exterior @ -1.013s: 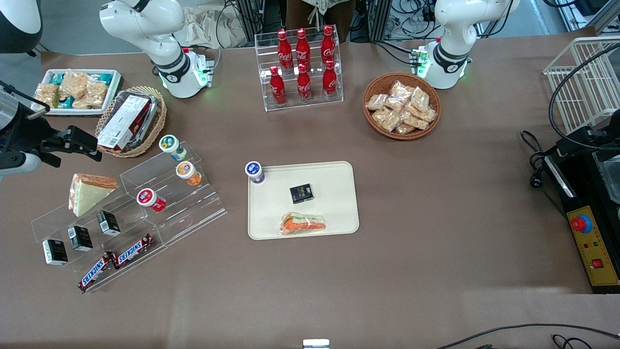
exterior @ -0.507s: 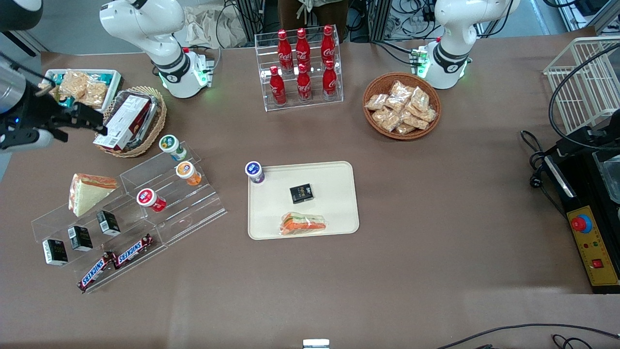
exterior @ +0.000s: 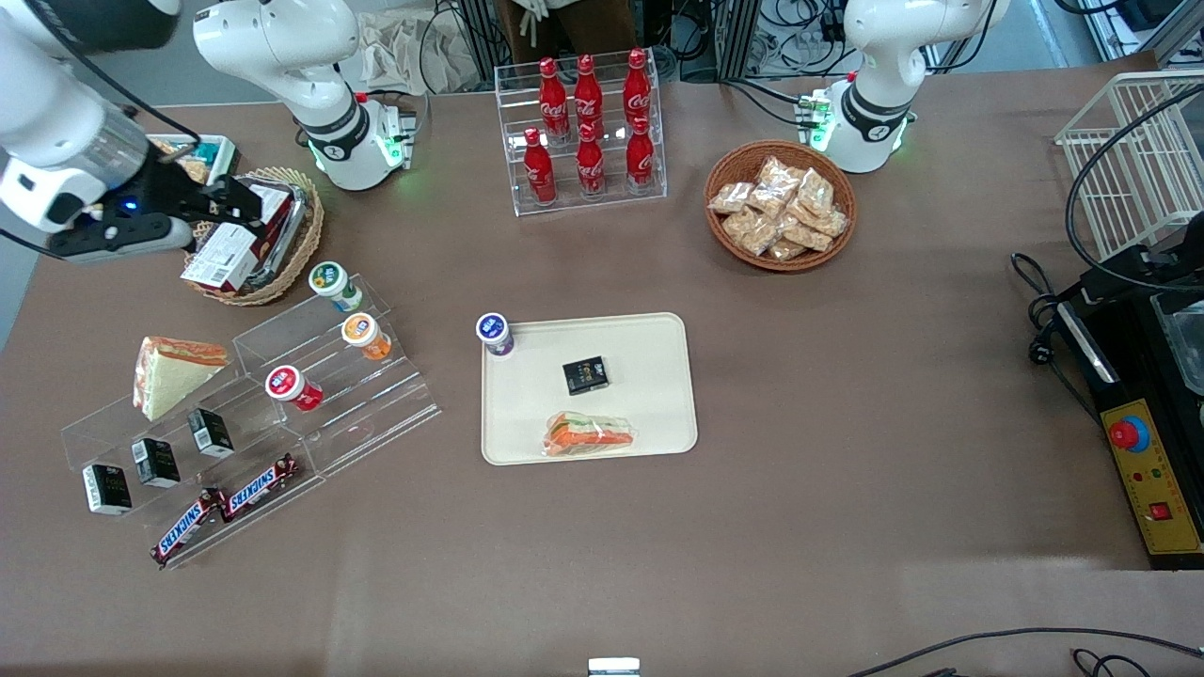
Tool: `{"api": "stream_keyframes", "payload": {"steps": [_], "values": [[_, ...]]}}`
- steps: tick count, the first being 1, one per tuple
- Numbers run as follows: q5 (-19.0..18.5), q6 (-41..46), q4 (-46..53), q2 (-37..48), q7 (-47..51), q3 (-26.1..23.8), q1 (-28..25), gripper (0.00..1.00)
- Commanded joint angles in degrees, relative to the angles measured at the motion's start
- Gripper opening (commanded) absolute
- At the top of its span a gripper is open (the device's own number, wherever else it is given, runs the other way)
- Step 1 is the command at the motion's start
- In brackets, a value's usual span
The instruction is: Place green gum on tray
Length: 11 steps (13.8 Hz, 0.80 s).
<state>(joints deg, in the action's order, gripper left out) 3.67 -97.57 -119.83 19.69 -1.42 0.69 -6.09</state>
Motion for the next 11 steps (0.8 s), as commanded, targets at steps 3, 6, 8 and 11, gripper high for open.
{"api": "stream_keyframes", "payload": {"steps": [3,6,8,11], "values": [[1.1,-12.8,-14.5,4.7,2.0,-1.6,-0.2,0.99],[1.2,-21.2,-20.9,4.1,2.0,-1.7,-0.2,0.99],[1.2,-26.5,-25.0,4.0,2.0,-1.7,-0.2,0.99],[1.3,-30.0,-27.9,3.1,6.9,-1.7,-2.5,0.99]]}}
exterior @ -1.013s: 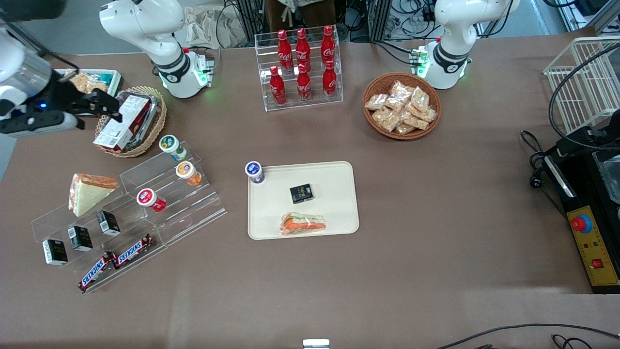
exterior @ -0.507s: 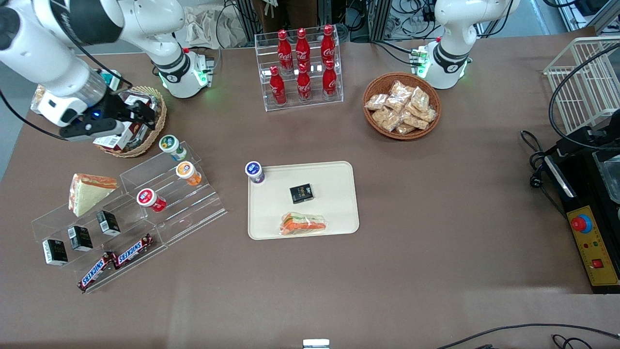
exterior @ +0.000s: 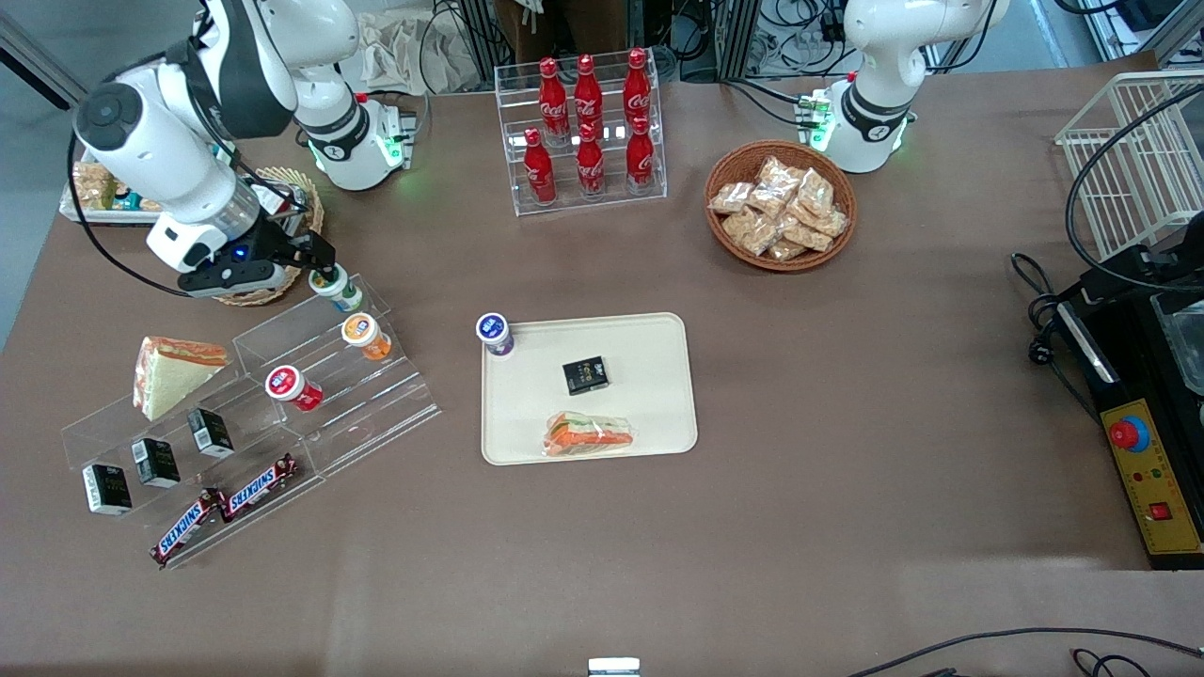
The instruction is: Place green gum on tray
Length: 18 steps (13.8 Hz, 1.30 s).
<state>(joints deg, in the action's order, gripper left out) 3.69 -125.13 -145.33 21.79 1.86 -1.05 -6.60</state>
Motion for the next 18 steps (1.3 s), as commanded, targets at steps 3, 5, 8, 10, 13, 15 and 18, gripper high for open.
{"api": "stream_keyframes", "payload": {"steps": [3,5,8,10,13,15,18], "values": [[1.3,-3.4,-2.9,0.5,7.6,0.0,-4.7,0.99],[1.3,-3.8,-2.9,0.0,7.6,0.1,-4.8,0.99],[1.3,-4.9,-3.8,0.1,6.9,0.1,-4.7,0.99],[1.3,-5.1,-4.1,0.2,6.4,0.1,-4.6,0.99],[1.4,-4.9,-4.0,0.2,5.3,0.3,-4.4,0.99],[1.4,-4.9,-4.1,0.1,5.3,0.3,-4.4,0.99],[1.4,-3.2,-3.4,0.5,5.4,0.4,-4.3,0.99]]}}
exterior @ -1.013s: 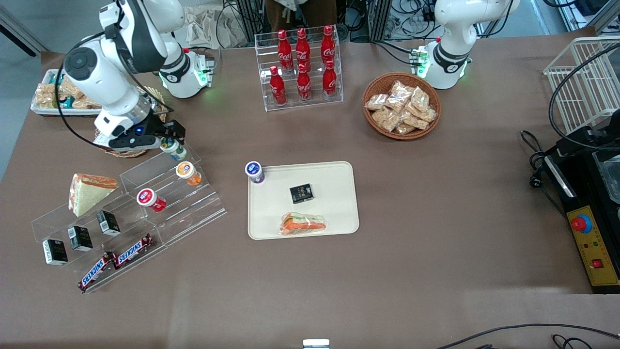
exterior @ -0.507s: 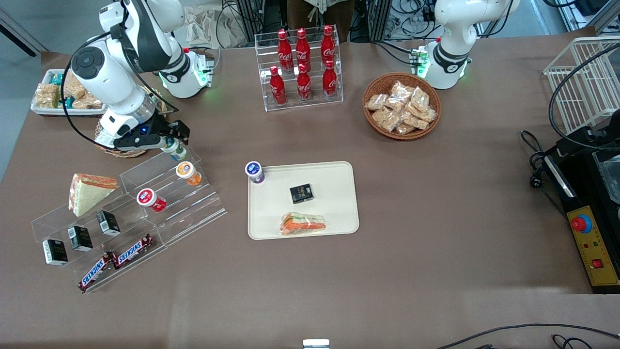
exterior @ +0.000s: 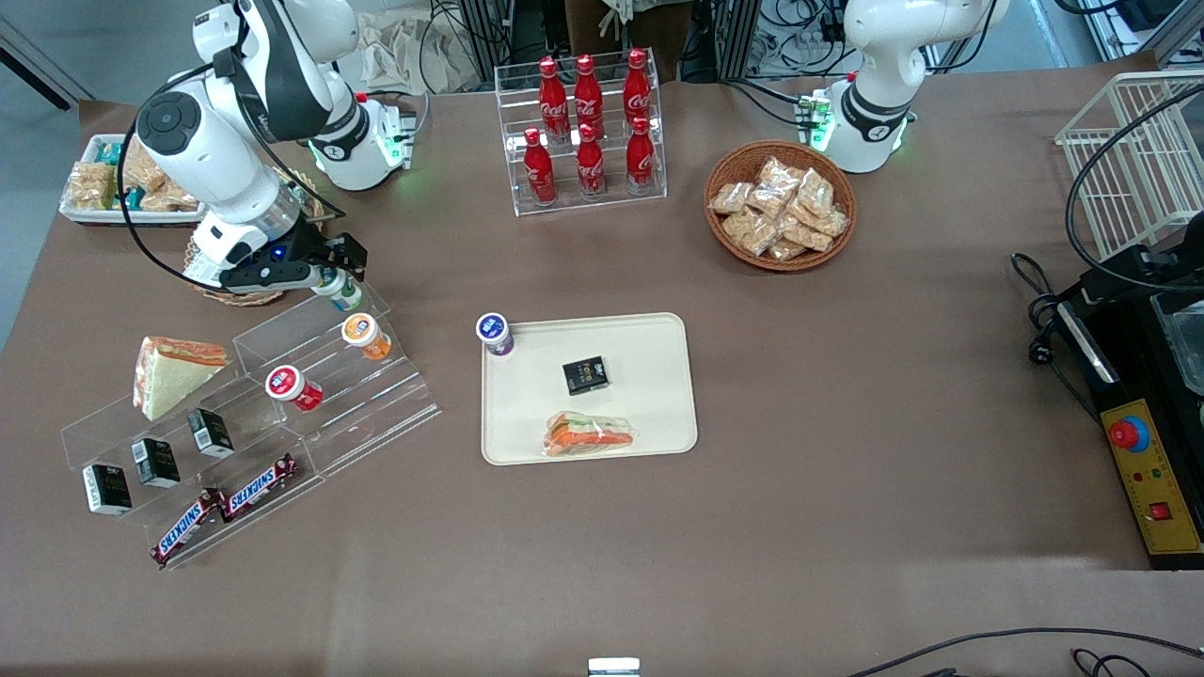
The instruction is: Place green gum on tray
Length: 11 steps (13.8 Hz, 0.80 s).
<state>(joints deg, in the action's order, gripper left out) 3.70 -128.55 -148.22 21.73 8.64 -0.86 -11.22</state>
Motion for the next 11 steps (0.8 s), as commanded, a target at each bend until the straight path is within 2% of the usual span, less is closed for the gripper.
{"api": "stream_keyframes", "payload": {"steps": [1,6,11], "values": [[1.5,1.9,0.5,0.7,-1.0,0.2,0.3,0.99],[1.5,12.4,7.5,1.4,-0.6,0.4,0.3,0.99],[1.6,12.0,6.6,1.8,-1.4,1.3,0.3,0.99]]}}
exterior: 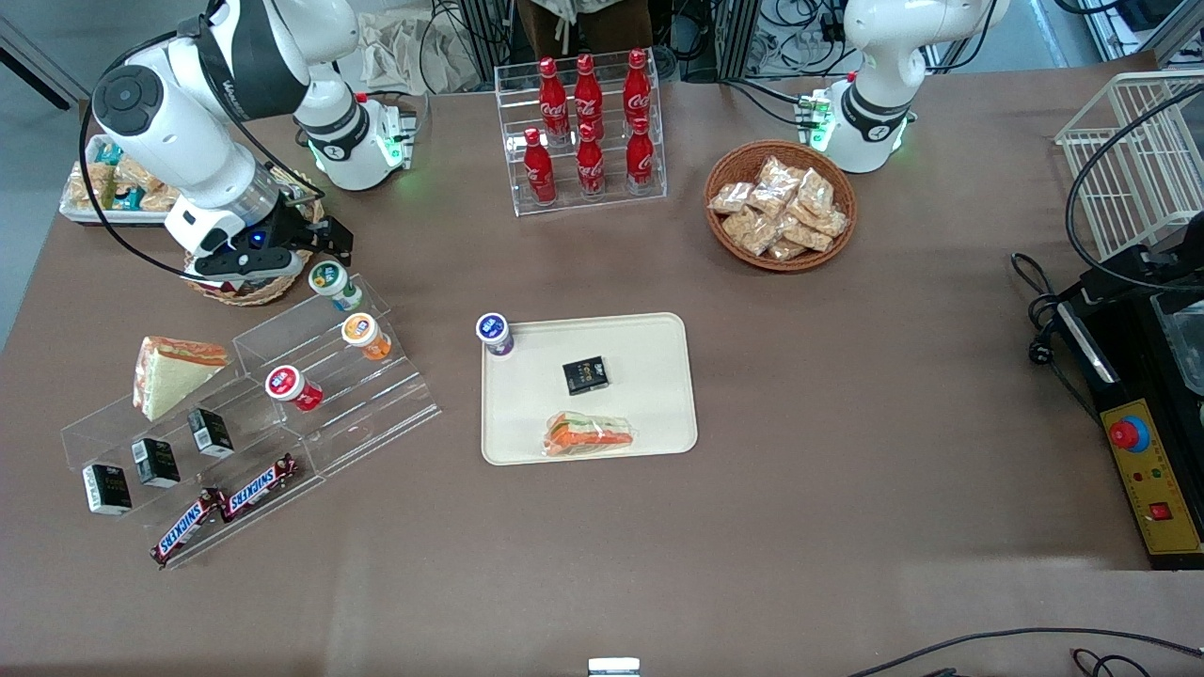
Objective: Place green gum on tray
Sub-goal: 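Close the right gripper on the green-labelled gum bottle's cap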
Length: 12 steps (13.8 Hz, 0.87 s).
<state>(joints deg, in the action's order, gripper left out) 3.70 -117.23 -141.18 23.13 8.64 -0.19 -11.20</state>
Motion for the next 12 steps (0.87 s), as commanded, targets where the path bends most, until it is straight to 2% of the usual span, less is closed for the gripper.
{"api": "stream_keyframes", "payload": {"steps": [1,5,12], "values": [[1.6,-0.2,-1.1,0.6,-1.4,0.6,0.3,0.99],[1.6,-6.0,-5.5,1.0,-1.4,0.6,0.3,0.99],[1.6,-10.9,-9.1,0.7,-1.5,0.6,0.2,0.99]]}}
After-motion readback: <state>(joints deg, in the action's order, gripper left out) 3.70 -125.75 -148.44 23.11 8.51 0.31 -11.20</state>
